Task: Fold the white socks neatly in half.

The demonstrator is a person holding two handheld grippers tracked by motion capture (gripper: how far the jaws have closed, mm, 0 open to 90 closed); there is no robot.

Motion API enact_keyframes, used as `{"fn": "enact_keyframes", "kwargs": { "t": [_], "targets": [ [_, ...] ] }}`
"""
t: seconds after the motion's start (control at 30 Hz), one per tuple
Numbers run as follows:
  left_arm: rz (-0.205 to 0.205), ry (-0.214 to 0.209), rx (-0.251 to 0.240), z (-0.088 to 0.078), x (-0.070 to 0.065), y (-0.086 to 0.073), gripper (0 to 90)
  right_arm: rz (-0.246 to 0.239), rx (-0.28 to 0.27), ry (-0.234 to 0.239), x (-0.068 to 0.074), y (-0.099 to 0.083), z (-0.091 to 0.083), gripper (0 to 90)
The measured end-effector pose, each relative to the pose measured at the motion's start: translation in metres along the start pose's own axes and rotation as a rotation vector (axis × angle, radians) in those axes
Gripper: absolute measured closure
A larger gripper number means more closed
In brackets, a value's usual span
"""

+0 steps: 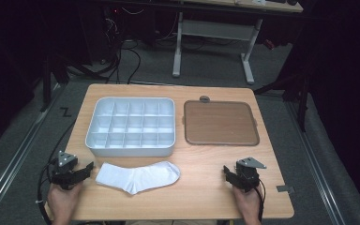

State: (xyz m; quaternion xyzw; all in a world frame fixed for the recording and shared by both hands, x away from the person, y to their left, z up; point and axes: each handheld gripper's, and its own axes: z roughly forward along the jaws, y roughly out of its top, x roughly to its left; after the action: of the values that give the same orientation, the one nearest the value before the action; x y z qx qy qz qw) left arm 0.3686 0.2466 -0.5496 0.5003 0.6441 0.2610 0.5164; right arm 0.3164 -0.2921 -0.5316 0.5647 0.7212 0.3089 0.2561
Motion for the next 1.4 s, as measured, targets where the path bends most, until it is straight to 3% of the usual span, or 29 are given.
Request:
{"fn": "enact_keyframes", "kwargs": {
  "t": [0.6,0.73,0.87,1.0,1.1,1.23,1.3,1.4],
  "targets": [
    [0.003,-0.007,0.01,0.0,-0.001,0.0,31.1,0.007,0.002,0.001,0.0,0.0,0.0,43.5],
    [-0.02,-0.011,0.005,-0.002,-0.001,0.0,30.8,0.006,0.001,-0.003,0.0,0.0,0.0,44.3],
    [-0.01,-0.006,0.004,-0.002,0.0,0.0,33.1,0.011,0.001,-0.012,0.0,0.0,0.0,47.8],
    [-0.047,-0.011,0.006,-0.003,0.001,0.003,35.4,0.017,0.009,-0.021,0.003,0.003,0.0,52.2],
    [-0.053,-0.026,0.003,-0.006,0.0,0.004,35.6,-0.013,0.011,-0.016,0.007,0.004,0.0,53.5],
    [-0.078,-0.056,-0.005,-0.01,-0.001,0.007,35.5,-0.017,0.003,0.002,0.01,0.004,0.0,54.5],
    [-0.112,-0.084,-0.002,-0.016,-0.004,0.009,35.8,-0.003,-0.002,0.029,0.014,0.005,0.0,56.5],
    [-0.115,-0.107,0.005,-0.022,-0.009,0.01,35.9,-0.014,-0.012,0.058,0.021,0.006,-0.003,59.0]
  ]
}}
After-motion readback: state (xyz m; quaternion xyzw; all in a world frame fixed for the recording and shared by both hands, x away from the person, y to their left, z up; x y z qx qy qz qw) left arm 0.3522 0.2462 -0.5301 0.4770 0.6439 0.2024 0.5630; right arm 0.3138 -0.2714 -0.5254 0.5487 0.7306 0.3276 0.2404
